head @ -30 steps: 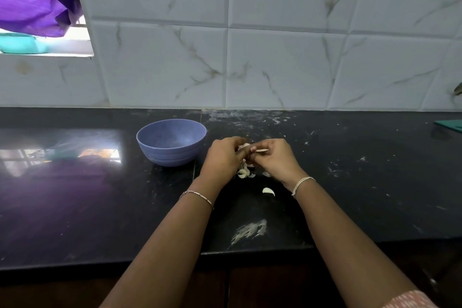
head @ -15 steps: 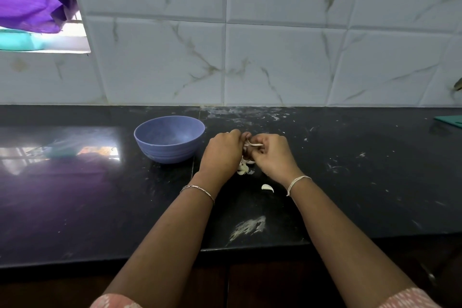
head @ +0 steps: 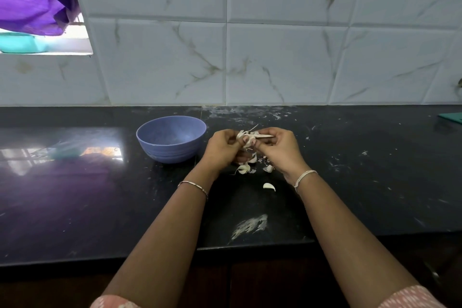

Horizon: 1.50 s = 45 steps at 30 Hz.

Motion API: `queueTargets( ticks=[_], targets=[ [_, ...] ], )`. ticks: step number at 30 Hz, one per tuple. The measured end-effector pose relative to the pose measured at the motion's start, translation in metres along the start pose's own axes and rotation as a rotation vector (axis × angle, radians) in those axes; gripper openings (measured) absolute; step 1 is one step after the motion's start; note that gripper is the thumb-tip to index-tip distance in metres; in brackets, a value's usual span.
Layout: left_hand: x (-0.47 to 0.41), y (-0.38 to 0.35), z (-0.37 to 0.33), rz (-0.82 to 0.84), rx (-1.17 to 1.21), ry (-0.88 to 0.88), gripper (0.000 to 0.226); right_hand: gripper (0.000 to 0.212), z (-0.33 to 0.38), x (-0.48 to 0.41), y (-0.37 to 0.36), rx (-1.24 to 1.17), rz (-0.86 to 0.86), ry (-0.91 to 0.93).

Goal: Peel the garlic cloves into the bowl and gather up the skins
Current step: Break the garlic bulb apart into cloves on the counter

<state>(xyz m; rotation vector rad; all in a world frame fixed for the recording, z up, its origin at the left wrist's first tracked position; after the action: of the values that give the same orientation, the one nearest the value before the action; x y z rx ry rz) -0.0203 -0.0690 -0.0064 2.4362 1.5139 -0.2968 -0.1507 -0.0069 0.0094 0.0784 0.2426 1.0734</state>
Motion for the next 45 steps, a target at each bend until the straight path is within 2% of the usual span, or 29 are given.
queueTargets(
  ticks=[4, 8, 12, 19, 22, 26, 29, 33, 37, 40, 42, 45],
  targets=[
    [0.000, 0.006, -0.002, -0.084, 0.068, -0.024, 0.018, 0.017, -0.006, 0.007, -0.010, -0.350, 0.113, -0.159],
    [0.003, 0.007, -0.005, -0.124, 0.020, -0.063, 0.015, 0.012, -0.010, 0.007, -0.015, -0.423, 0.142, -0.219],
    [0.003, 0.010, -0.006, -0.142, -0.073, -0.081, 0.005, 0.010, -0.010, 0.007, -0.015, -0.400, 0.132, -0.207],
    [0.004, 0.012, -0.006, -0.174, -0.199, -0.073, 0.008, 0.004, -0.009, 0.007, -0.017, -0.313, 0.115, -0.183],
    [0.004, 0.014, -0.003, -0.189, -0.139, -0.049, 0.010, 0.002, -0.007, 0.009, -0.018, -0.292, 0.132, -0.169],
    [0.006, 0.011, 0.001, -0.170, 0.100, 0.012, 0.019, 0.011, -0.005, 0.008, -0.015, -0.273, 0.134, -0.158],
    [0.008, 0.008, 0.004, -0.152, 0.218, 0.060, 0.018, 0.013, -0.004, 0.005, -0.010, -0.156, 0.087, -0.119],
    [0.008, 0.009, 0.010, -0.159, 0.261, 0.120, 0.009, 0.015, -0.005, 0.004, -0.005, -0.009, 0.022, -0.085],
    [0.009, 0.010, 0.010, -0.165, 0.320, 0.129, 0.005, 0.006, -0.010, 0.000, -0.007, -0.051, 0.046, -0.091],
    [0.010, 0.009, 0.011, -0.149, 0.326, 0.139, 0.010, 0.011, -0.006, 0.001, -0.010, 0.024, 0.041, -0.040],
    [0.010, 0.007, 0.010, -0.133, 0.327, 0.139, 0.010, 0.018, -0.005, 0.003, -0.012, -0.009, 0.049, -0.045],
    [0.011, 0.006, 0.010, -0.128, 0.361, 0.142, 0.008, 0.015, -0.007, 0.004, -0.012, -0.122, 0.062, -0.112]
  ],
)
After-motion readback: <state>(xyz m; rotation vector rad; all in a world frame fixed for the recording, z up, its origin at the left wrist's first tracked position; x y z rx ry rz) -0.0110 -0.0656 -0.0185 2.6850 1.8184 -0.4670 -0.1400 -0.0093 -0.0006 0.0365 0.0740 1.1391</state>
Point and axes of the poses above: each hand's wrist, its own x-axis away from the middle knuckle, its own y-axis out of the back of the hand, z = x × y, the point moved 8 cm from there along -x, towards the middle knuckle, and after that the axes turned 9 degrees about -y, right-handed, at the moved point
